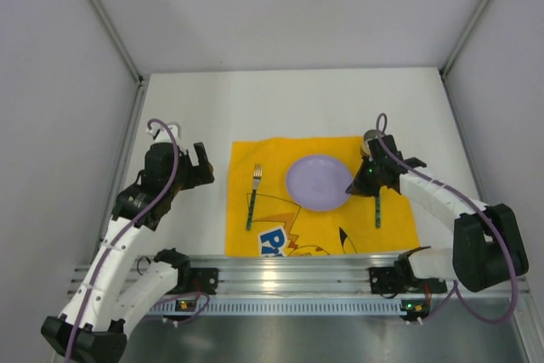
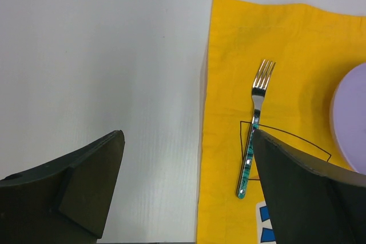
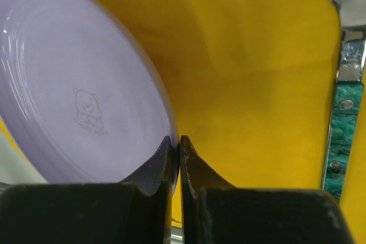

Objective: Set the dinner table for one person

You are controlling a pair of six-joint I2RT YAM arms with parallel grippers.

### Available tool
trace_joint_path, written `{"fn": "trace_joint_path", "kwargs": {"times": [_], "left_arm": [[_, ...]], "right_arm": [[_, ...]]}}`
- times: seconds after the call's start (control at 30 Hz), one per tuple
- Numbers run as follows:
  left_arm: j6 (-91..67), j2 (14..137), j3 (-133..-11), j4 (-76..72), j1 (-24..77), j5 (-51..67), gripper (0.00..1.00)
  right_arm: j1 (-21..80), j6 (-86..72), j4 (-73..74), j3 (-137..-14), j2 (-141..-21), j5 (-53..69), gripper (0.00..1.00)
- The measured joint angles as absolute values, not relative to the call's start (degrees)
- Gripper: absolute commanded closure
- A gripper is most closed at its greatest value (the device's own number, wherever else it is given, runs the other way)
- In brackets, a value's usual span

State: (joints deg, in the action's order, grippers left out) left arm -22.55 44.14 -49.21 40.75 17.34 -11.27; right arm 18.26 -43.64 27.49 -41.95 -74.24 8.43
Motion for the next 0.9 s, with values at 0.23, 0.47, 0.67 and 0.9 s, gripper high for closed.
{"fn": "trace_joint_path", "kwargs": {"times": [0.23, 0.47, 0.67, 0.9], "left_arm": [[-22.57, 44.12, -49.21, 40.75, 17.34, -11.68, 0.01], [-22.59, 44.01, -49.21, 40.77, 17.34, -12.71, 0.01], [-22.61, 44.01, -49.21, 40.77, 17.34, -12.97, 0.01], [-22.61, 44.01, -49.21, 40.75, 17.34, -12.99, 0.01]], "right_arm": [[18.87, -43.18, 27.66, -39.29, -72.82, 7.68, 1.0], [19.84, -43.42, 25.98, -34.76, -70.52, 7.55, 0.57], [20.99, -43.48, 26.02, -33.8, -68.49, 7.42, 0.16], [22.13, -41.58, 26.15, -38.28, -63.68, 7.11, 0.0]]}}
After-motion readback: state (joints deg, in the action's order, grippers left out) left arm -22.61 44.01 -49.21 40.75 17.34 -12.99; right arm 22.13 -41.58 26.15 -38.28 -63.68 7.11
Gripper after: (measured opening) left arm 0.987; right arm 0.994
